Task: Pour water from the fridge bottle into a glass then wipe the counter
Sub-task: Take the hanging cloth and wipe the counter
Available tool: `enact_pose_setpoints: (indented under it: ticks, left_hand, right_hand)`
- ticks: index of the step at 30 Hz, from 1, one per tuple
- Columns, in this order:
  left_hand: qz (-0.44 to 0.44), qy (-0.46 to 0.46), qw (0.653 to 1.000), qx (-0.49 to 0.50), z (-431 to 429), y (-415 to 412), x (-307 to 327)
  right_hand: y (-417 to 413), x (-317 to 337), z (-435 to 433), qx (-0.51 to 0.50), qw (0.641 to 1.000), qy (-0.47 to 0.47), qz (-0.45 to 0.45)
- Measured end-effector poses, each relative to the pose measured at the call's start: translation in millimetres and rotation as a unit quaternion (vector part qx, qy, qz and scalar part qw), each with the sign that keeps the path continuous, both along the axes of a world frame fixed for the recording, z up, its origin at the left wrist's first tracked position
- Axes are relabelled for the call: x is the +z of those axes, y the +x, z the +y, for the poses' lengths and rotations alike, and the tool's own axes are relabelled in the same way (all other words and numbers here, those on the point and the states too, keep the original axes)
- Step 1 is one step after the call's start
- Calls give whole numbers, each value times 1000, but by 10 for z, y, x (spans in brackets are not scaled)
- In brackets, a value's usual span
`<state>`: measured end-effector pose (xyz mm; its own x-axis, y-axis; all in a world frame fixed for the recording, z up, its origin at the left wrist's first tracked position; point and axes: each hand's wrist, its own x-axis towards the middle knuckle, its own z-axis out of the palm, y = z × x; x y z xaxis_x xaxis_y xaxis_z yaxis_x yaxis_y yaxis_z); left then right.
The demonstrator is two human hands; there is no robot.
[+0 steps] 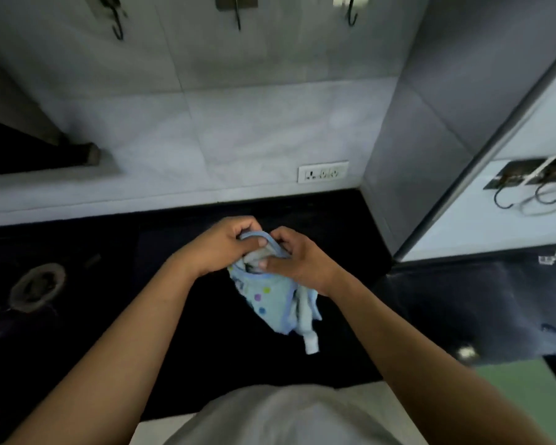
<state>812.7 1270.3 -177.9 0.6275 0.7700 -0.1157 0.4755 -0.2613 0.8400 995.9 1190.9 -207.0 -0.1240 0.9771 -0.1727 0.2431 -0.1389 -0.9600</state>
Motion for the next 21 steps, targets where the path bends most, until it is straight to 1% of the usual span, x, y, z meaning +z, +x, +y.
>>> enact_pose_setpoints:
  ticks: [2, 3, 4, 6, 10, 13, 15, 16, 18, 21]
  left_hand:
    - [-7, 16, 1000, 7, 65, 17, 368]
    - [-15, 29, 999, 14, 86, 17, 556]
    - [-25, 43, 999, 21, 97, 14, 729]
    - [-53, 75, 995, 41, 94, -8, 1069]
    - [-104, 140, 980, 93, 212, -126, 1716]
    - [-106, 178, 972, 110, 408, -235, 2136]
    - [-103, 204, 966, 124, 533, -267, 2282]
    - [-103, 218, 961, 135, 595, -283, 2313]
    - [-112, 234, 954, 149, 702, -313, 2337]
    - [-133, 218, 954, 153, 813, -397, 2294]
  right_hand:
    - [95, 234, 82, 25, 995, 42, -88]
    - [144, 342, 127, 14, 990, 66, -124]
    - [189, 447, 162, -6, 985, 87, -148]
    - [255, 704, 197, -39, 977, 138, -159]
    - [364, 1313, 310, -88, 955, 246, -138]
    - [384, 1843, 432, -107, 943, 307, -73]
    - [419, 2127, 507, -103, 940, 322, -37]
    - [450, 2240, 539, -93, 941, 324, -34]
    - [533, 2399, 618, -77, 942, 324, -41]
    - [656, 2467, 714, -47, 947, 312, -52]
